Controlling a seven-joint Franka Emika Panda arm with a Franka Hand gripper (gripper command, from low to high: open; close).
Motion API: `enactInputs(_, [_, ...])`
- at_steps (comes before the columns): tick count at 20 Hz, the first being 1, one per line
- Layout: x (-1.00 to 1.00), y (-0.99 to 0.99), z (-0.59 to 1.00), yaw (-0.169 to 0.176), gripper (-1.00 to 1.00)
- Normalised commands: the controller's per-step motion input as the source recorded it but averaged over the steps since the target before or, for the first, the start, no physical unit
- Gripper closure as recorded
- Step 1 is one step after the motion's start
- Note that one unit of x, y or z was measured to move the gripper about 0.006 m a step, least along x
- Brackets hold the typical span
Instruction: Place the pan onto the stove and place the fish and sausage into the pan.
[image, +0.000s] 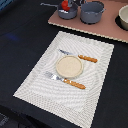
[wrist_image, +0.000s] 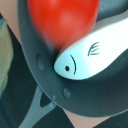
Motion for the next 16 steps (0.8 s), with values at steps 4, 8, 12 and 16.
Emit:
enactInputs(4, [0.01, -0.10, 0.61, -0.249, -1.00])
enactInputs(8, [0.00, 0.11, 0.44, -0.247, -1.00])
enactInputs(12, [-0.14, 0.00, 0.02, -0.024, -1.00])
enactInputs(16, [0.01, 0.00, 0.00, -0.004, -1.00])
